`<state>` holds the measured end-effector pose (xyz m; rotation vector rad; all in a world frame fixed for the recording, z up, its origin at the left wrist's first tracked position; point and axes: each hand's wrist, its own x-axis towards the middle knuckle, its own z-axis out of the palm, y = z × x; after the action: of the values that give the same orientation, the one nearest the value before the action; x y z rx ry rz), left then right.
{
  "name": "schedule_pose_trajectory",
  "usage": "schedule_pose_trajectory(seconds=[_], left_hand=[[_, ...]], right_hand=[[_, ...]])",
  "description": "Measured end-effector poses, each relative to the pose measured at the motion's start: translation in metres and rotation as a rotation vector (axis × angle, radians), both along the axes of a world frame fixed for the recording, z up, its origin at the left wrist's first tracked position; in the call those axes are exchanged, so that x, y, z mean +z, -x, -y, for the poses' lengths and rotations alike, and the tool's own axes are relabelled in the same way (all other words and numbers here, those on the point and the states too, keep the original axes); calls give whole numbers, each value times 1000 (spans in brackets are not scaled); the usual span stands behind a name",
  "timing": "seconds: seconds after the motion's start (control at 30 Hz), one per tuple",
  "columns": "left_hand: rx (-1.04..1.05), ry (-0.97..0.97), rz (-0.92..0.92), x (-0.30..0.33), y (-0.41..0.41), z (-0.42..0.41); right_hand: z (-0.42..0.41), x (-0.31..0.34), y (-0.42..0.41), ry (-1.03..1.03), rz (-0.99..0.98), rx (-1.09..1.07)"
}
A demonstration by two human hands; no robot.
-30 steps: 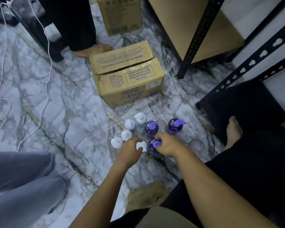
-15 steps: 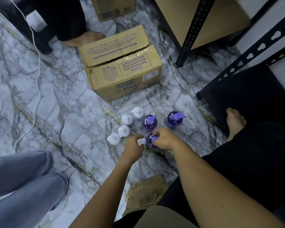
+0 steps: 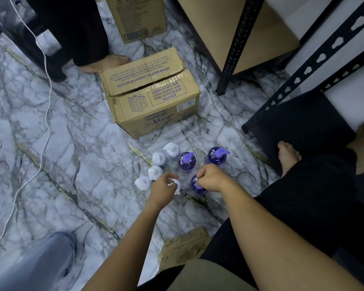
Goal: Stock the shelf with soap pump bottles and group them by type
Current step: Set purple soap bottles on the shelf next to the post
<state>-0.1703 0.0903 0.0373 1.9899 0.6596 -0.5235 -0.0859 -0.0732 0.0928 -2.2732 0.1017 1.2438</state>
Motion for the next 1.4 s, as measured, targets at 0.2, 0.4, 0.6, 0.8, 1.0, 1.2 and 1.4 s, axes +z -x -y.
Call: schedule_pose_trajectory(seconds=[0.2, 0.4, 0.6, 0.8, 1.0, 1.2, 1.4], left_hand=[[-45, 42, 39, 31, -5, -5], [-235, -22, 67, 76, -19, -1], [-407, -111, 170, 145, -51, 10], [-535, -169, 334, 224, -77, 31], [-736, -344, 539, 317, -105, 63], [-900, -375, 715, 410, -123, 102], [-963, -303, 915, 495, -126, 149]], right_hand=[[13, 42, 13, -3, 128, -13], [15, 88, 22, 30, 407, 60], [43, 167, 10, -22, 571, 47], [69, 253, 3, -49, 719, 63], [101, 339, 0, -25, 886, 43], [141, 427, 8, 70, 1057, -30], [183, 507, 26, 134, 1172, -116]])
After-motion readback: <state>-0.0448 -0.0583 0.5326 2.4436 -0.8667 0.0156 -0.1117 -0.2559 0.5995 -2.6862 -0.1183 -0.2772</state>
